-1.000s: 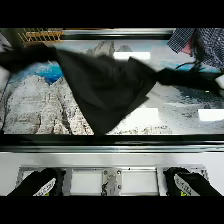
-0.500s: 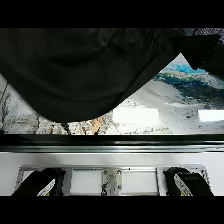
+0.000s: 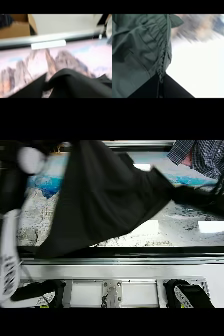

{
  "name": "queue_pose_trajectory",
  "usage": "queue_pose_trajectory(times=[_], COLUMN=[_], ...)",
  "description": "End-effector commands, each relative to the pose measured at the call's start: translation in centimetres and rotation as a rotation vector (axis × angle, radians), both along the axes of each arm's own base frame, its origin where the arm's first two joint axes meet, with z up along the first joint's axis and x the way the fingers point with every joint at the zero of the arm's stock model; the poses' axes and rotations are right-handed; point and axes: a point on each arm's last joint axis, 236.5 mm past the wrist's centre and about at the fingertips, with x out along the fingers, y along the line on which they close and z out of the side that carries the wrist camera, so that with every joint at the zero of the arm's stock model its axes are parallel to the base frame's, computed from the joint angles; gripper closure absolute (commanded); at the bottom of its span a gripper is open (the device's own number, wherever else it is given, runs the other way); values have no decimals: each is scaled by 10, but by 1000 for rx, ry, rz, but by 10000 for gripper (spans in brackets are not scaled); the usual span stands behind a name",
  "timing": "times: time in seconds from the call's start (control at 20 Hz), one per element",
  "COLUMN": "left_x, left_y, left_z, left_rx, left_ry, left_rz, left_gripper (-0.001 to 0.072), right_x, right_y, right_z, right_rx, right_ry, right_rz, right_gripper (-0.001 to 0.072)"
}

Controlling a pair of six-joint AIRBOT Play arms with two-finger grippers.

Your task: Fold the clothes and pants, and hang the long-sleeved shirts on hangers.

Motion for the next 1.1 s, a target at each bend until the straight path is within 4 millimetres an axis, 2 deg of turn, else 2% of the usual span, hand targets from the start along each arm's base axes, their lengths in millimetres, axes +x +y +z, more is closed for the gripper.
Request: queue_pose_trajectory(times=[0.0, 0.1, 0.2, 0.3, 0.4, 0.45, 0.55, 0.65, 0.75, 0.85, 1.05], left_x=[25, 16, 2, -21, -62, -91, -153, -207, -248, -267, -279], left_y=[-27, 1, 54, 115, 178, 207, 244, 267, 278, 283, 282], left_z=[-141, -171, -180, -190, -212, -231, -274, -315, -348, -366, -387], left_rx=[122, 158, 163, 143, 94, 67, -26, -155, -358, -527, -653], left_ry=[289, 422, 549, 640, 741, 807, 946, 1059, 1113, 1100, 1071], left_rz=[-13, 41, 142, 256, 396, 463, 559, 656, 757, 828, 862], left_gripper=[49, 49, 49, 49, 49, 49, 48, 48, 49, 49, 49], right_x=[-14, -21, -22, -23, -23, -23, -23, -22, -22, -21, -21], right_y=[-69, -82, -96, -108, -112, -112, -110, -106, -104, -101, -98], right_z=[-98, -117, -118, -117, -116, -116, -116, -115, -115, -114, -114], right_rx=[-210, -207, -202, -197, -195, -195, -181, -166, -155, -142, -124], right_ry=[209, 258, 263, 262, 261, 261, 261, 260, 260, 260, 260], right_rz=[-199, -234, -274, -309, -325, -324, -322, -318, -315, -313, -310], right_gripper=[691, 691, 691, 691, 691, 691, 690, 690, 690, 690, 690])
